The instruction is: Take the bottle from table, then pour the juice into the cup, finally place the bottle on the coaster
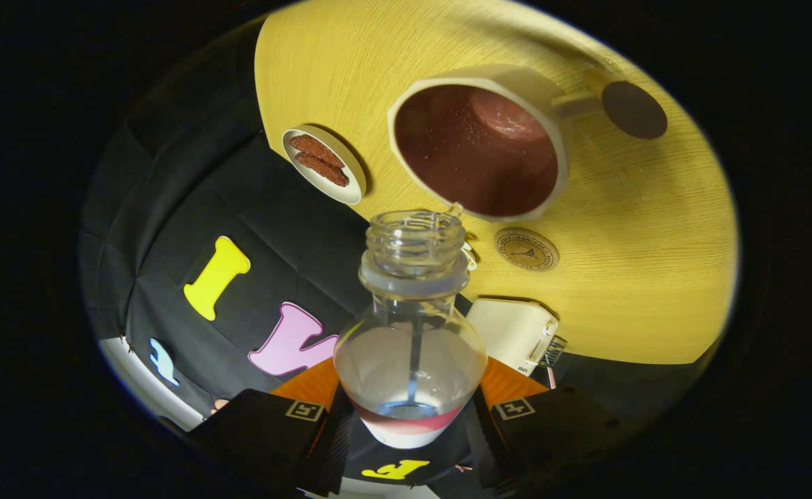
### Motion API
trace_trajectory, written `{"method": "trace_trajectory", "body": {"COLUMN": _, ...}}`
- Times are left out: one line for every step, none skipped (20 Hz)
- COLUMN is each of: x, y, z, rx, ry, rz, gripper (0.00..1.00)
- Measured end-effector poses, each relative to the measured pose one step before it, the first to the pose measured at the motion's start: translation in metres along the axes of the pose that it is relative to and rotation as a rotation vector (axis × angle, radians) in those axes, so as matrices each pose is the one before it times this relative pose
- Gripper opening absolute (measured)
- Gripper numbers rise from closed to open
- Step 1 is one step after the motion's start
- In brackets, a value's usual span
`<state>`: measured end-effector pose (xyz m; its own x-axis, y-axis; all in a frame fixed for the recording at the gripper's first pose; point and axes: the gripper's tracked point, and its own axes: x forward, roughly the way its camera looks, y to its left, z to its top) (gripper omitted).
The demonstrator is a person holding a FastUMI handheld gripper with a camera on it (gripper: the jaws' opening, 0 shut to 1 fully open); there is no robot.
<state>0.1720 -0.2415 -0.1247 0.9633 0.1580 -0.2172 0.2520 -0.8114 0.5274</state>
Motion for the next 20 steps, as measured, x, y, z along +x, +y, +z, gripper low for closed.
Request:
{"method": "trace_trajectory", "body": {"x": -0.00065, "y": 0.00151, "z": 0.00105, "rx": 0.00219, "ry": -0.00544, "rz": 0.00138, "gripper": 0.74}}
{"method": "trace_trajectory", "body": {"x": -0.00038, "y": -0.00003, "z": 0.00119, "rx": 0.00237, "ry": -0.00601, "rz": 0.00039, "gripper": 0.74}}
{"method": "trace_trajectory", "body": {"x": -0.00123, "y": -0.00096, "z": -0.00015, "rx": -0.00668, "ry": -0.00875, "rz": -0.00141, "gripper": 0.74}}
{"method": "trace_trajectory", "body": {"x": -0.00068, "y": -0.00129, "z": 0.00115, "rx": -0.02185, "ry": -0.01442, "rz": -0.00076, "gripper": 0.74}}
{"method": "trace_trajectory", "body": {"x": -0.00022, "y": -0.00281, "z": 0.00031, "rx": -0.02715, "ry": -0.00894, "rz": -0.00508, "gripper": 0.74}}
{"method": "trace_trajectory", "body": {"x": -0.00112, "y": -0.00165, "z": -0.00187, "rx": -0.02282, "ry": -0.00373, "rz": -0.00282, "gripper": 0.74}}
{"method": "trace_trajectory", "body": {"x": -0.00008, "y": 0.00040, "z": -0.00002, "rx": -0.01680, "ry": -0.00316, "rz": -0.00022, "gripper": 0.73}}
{"method": "trace_trajectory", "body": {"x": -0.00139, "y": 0.00048, "z": 0.00038, "rx": -0.02215, "ry": -0.00738, "rz": 0.00721, "gripper": 0.73}}
{"method": "trace_trajectory", "body": {"x": -0.00210, "y": 0.00164, "z": -0.00015, "rx": -0.03063, "ry": -0.00857, "rz": 0.01162, "gripper": 0.73}}
{"method": "trace_trajectory", "body": {"x": -0.00219, "y": 0.00137, "z": 0.00061, "rx": -0.04555, "ry": -0.01430, "rz": 0.01466, "gripper": 0.73}}
{"method": "trace_trajectory", "body": {"x": -0.00237, "y": -0.00011, "z": 0.00112, "rx": -0.05597, "ry": -0.01476, "rz": 0.00969, "gripper": 0.73}}
{"method": "trace_trajectory", "body": {"x": -0.00421, "y": -0.00077, "z": -0.00142, "rx": -0.05882, "ry": -0.00627, "rz": 0.00914, "gripper": 0.73}}
{"method": "trace_trajectory", "body": {"x": -0.00294, "y": -0.00019, "z": -0.00121, "rx": -0.05798, "ry": -0.00225, "rz": 0.00409, "gripper": 0.73}}
{"method": "trace_trajectory", "body": {"x": -0.00271, "y": -0.00020, "z": -0.00130, "rx": -0.05126, "ry": 0.00094, "rz": 0.00477, "gripper": 0.73}}
{"method": "trace_trajectory", "body": {"x": -0.00233, "y": 0.00138, "z": -0.00106, "rx": -0.04669, "ry": -0.00257, "rz": 0.00753, "gripper": 0.73}}
{"method": "trace_trajectory", "body": {"x": -0.00232, "y": 0.00135, "z": -0.00167, "rx": -0.04525, "ry": -0.00423, "rz": 0.00935, "gripper": 0.73}}
{"method": "trace_trajectory", "body": {"x": -0.00317, "y": -0.00021, "z": -0.00132, "rx": -0.05961, "ry": -0.00933, "rz": 0.00375, "gripper": 0.73}}
{"method": "trace_trajectory", "body": {"x": -0.00424, "y": -0.00180, "z": -0.00236, "rx": -0.07638, "ry": -0.00990, "rz": 0.00061, "gripper": 0.73}}
{"method": "trace_trajectory", "body": {"x": -0.00323, "y": -0.00156, "z": -0.00200, "rx": -0.08366, "ry": -0.01073, "rz": -0.00268, "gripper": 0.73}}
{"method": "trace_trajectory", "body": {"x": -0.00179, "y": 0.00052, "z": -0.00554, "rx": -0.08482, "ry": -0.00630, "rz": -0.00088, "gripper": 0.73}}
